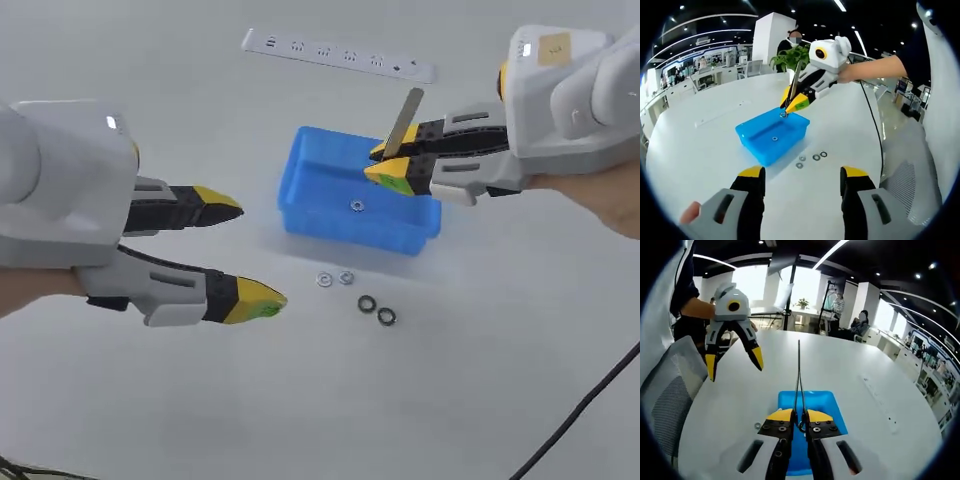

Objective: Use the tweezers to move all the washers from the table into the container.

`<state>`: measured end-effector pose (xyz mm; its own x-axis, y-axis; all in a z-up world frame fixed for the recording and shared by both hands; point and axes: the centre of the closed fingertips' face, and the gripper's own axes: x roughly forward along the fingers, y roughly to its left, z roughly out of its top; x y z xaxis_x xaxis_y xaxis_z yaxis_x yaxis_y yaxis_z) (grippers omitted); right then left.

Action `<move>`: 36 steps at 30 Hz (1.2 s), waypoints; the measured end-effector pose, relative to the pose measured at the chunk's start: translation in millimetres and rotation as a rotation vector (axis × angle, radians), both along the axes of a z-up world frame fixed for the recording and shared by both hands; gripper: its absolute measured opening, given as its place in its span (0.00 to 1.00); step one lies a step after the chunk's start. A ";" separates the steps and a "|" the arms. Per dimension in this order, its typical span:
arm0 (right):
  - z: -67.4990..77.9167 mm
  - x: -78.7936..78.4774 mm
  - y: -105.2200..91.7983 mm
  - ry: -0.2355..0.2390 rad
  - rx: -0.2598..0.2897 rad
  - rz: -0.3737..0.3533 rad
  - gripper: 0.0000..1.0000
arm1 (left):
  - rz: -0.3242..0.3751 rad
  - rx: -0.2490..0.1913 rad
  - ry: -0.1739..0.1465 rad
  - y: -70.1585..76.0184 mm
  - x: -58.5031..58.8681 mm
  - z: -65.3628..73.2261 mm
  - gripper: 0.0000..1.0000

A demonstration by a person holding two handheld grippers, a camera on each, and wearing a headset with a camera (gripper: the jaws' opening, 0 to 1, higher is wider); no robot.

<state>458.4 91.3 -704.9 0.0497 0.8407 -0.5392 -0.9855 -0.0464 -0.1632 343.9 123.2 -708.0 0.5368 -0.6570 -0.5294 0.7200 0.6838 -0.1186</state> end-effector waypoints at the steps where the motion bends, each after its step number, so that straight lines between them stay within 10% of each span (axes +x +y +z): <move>1: -4.2 2.8 0.7 0.006 -0.002 -0.002 0.09 | 0.002 0.000 -0.003 0.2 0.4 -0.3 0.66; 13: -59.0 24.9 4.1 0.058 -0.058 -0.066 0.09 | 0.036 0.019 0.031 14.5 -0.5 -16.8 0.68; 36: -67.7 14.4 5.3 0.064 -0.064 -0.054 0.10 | 0.039 0.042 0.048 16.9 -4.3 -19.7 0.70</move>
<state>472.8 96.6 -772.6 0.0575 0.8017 -0.5949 -0.9952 -0.0013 -0.0978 339.6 140.1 -727.7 0.5344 -0.6129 -0.5820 0.6871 0.7160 -0.1232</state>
